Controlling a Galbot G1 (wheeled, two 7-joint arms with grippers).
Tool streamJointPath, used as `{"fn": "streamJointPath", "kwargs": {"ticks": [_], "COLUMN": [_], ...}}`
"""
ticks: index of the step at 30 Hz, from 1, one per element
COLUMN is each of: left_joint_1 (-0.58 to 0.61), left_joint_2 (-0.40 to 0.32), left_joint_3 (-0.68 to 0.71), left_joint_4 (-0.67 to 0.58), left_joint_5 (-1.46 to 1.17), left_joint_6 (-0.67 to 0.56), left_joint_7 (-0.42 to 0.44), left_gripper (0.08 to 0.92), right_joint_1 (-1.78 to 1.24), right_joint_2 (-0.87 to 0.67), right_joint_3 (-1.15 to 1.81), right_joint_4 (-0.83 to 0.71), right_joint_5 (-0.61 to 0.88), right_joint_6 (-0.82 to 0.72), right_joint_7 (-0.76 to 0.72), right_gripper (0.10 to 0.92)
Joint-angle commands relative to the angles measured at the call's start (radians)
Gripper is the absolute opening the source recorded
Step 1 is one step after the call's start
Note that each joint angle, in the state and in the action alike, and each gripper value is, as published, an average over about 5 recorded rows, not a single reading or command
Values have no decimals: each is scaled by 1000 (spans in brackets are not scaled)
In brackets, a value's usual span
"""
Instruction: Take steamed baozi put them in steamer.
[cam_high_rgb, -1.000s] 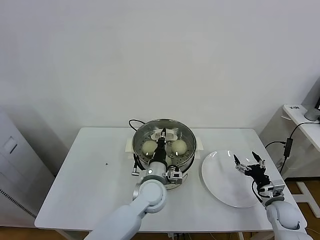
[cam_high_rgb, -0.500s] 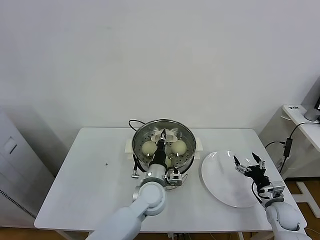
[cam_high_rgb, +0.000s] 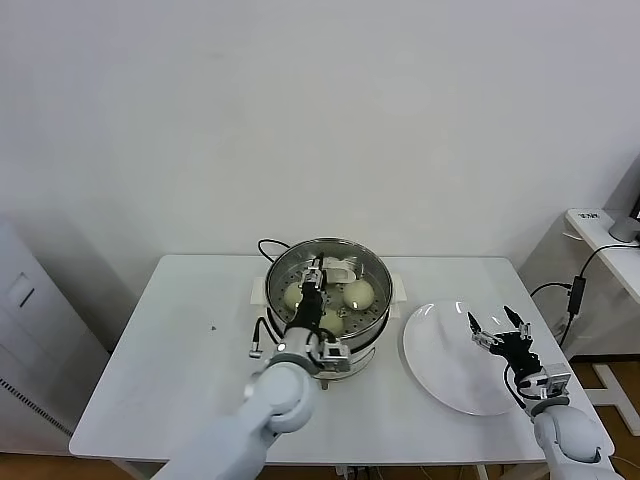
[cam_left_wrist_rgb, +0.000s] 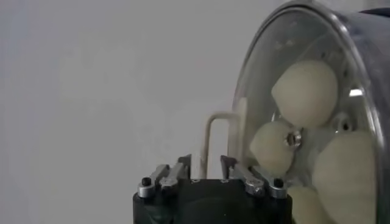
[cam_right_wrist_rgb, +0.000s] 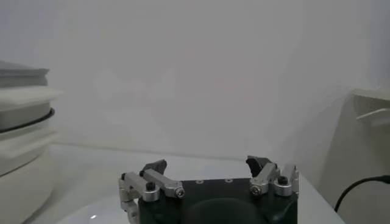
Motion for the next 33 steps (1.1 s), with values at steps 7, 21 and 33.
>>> {"fn": "streamJointPath", "kwargs": {"ticks": [7, 21, 33], "left_joint_1": [98, 421, 559], "left_joint_2": [208, 134, 93], "left_joint_3": [-487, -936, -926], "left_joint_4": [-334, -288, -188], "left_joint_5": [-1419, -1728, -1489], "left_joint_6": [-324, -253, -300], "left_joint_7": [219, -181, -198], "left_gripper": [776, 823, 823], "right_joint_1": [17, -19, -83], "right_joint_2": [0, 14, 40], "right_joint_3": [-9, -31, 23], "right_joint_4": [-3, 141, 211], "right_joint_5": [8, 153, 93], "right_joint_6": [-20, -85, -88], "right_joint_7": [-16, 94, 75], "right_gripper": [823, 823, 823]}}
